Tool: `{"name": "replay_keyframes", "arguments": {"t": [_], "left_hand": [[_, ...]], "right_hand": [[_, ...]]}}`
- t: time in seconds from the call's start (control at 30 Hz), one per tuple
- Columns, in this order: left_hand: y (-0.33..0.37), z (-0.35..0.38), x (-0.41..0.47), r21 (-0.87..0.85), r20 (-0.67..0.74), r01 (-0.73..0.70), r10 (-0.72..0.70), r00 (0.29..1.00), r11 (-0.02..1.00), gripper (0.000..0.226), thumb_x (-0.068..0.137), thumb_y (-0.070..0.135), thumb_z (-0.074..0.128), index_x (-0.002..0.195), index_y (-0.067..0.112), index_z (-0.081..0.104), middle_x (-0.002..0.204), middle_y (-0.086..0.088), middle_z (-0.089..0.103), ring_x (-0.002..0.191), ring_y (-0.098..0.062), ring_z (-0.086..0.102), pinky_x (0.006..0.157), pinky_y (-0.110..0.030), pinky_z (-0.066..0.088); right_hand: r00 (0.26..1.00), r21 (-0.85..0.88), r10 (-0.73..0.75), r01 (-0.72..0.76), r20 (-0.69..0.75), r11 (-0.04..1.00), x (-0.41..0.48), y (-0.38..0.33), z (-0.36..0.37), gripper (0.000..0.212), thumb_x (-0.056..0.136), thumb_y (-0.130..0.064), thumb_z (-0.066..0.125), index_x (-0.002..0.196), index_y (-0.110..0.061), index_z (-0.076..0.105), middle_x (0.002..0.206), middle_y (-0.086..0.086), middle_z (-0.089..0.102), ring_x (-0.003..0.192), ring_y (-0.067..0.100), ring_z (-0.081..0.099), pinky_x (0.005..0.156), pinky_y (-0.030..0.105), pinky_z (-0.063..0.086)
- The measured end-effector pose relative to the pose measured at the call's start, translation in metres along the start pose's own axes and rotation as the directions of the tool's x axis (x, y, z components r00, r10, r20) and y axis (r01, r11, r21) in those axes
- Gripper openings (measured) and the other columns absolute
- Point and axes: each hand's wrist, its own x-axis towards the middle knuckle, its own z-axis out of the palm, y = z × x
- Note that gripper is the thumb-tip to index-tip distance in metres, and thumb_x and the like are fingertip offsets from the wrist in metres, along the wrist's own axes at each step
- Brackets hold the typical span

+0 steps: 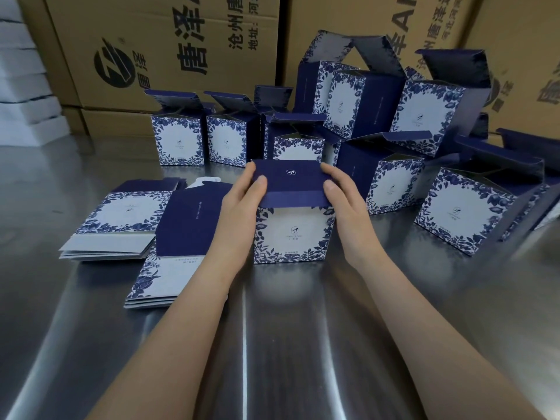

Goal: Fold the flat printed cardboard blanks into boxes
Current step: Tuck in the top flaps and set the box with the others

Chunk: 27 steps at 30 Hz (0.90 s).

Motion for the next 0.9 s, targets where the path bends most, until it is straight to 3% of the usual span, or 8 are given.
{"name": "replay_keyframes", "arguments": {"t": [0.1,0.2,0.3,0.43,0.5,0.63,0.77,0.9], "left_hand": [[0.0,-0.001,0.0,0.05,0.014,-0.013,0.012,1.0,0.999,0.049,0.102,0.037,0.049,0.149,0.029,0.039,0.153,0.011,0.041,0.138,-0.003,0.039,0.118,-0.034,0.031],[0.002,0.0,-0.002,0.139,-0.02,-0.11,0.114,0.993,0.984,0.037,0.101,0.033,0.051,0.138,0.031,0.054,0.151,0.009,0.044,0.138,-0.001,0.039,0.116,-0.027,0.033],[0.002,0.001,-0.006,0.214,-0.062,-0.213,0.231,0.971,0.953,0.021,0.099,0.025,0.057,0.112,0.036,0.068,0.146,0.011,0.049,0.132,0.006,0.042,0.104,-0.008,0.035],[0.004,-0.001,-0.007,0.232,-0.059,-0.246,0.266,0.962,0.941,0.022,0.096,0.021,0.061,0.098,0.04,0.071,0.141,0.012,0.055,0.119,0.016,0.047,0.096,-0.005,0.038],[0.005,-0.004,-0.006,0.214,-0.036,-0.244,0.257,0.966,0.946,0.023,0.095,0.02,0.063,0.096,0.042,0.071,0.14,0.012,0.055,0.118,0.019,0.047,0.094,-0.003,0.038],[0.007,-0.007,-0.007,0.23,0.007,-0.253,0.259,0.966,0.94,0.026,0.092,0.017,0.066,0.099,0.042,0.07,0.142,0.01,0.055,0.121,0.014,0.047,0.099,-0.011,0.041],[0.008,-0.002,-0.009,0.333,-0.021,-0.326,0.353,0.935,0.885,0.023,0.091,0.009,0.067,0.098,0.029,0.072,0.137,0.005,0.057,0.129,0.0,0.048,0.105,-0.012,0.037],[0.007,0.006,-0.011,0.43,-0.036,-0.394,0.451,0.892,0.812,0.017,0.09,-0.002,0.065,0.1,0.007,0.075,0.112,0.003,0.067,0.128,-0.013,0.053,0.098,-0.002,0.034]], "right_hand": [[0.997,-0.103,-0.069,0.07,0.018,0.992,0.0,0.005,0.0,0.029,0.099,-0.036,0.047,0.126,-0.036,0.057,0.136,-0.018,0.052,0.126,-0.003,0.048,0.105,0.019,0.041],[0.996,-0.128,-0.092,0.09,-0.014,0.988,0.0,0.009,0.001,0.023,0.102,-0.027,0.048,0.115,-0.038,0.063,0.146,-0.012,0.044,0.135,-0.004,0.038,0.11,0.018,0.035],[0.991,-0.122,-0.131,0.126,-0.035,0.985,-0.001,0.007,0.002,0.023,0.101,-0.02,0.052,0.11,-0.035,0.066,0.145,-0.008,0.046,0.133,-0.005,0.04,0.103,0.012,0.037],[0.983,-0.108,-0.166,0.158,-0.074,0.982,-0.002,0.005,0.0,0.024,0.098,-0.013,0.057,0.105,-0.032,0.069,0.137,-0.005,0.055,0.124,-0.006,0.049,0.092,0.009,0.041],[0.981,-0.109,-0.173,0.164,-0.086,0.981,-0.002,0.004,-0.001,0.024,0.095,-0.01,0.06,0.105,-0.029,0.07,0.136,-0.003,0.056,0.124,-0.003,0.051,0.094,0.014,0.044],[0.975,-0.112,-0.197,0.185,-0.104,0.976,-0.002,0.003,-0.002,0.024,0.09,-0.005,0.067,0.104,-0.025,0.072,0.131,0.0,0.059,0.125,0.012,0.054,0.101,0.033,0.048],[0.958,-0.16,-0.252,0.229,-0.137,0.96,0.0,0.001,0.0,0.025,0.084,0.001,0.071,0.102,-0.017,0.072,0.113,0.006,0.066,0.108,0.009,0.061,0.088,0.019,0.049],[0.948,-0.17,-0.279,0.252,-0.155,0.953,0.002,0.0,0.002,0.023,0.083,0.002,0.071,0.094,-0.018,0.073,0.103,0.005,0.065,0.103,0.018,0.063,0.079,0.02,0.052]]}}
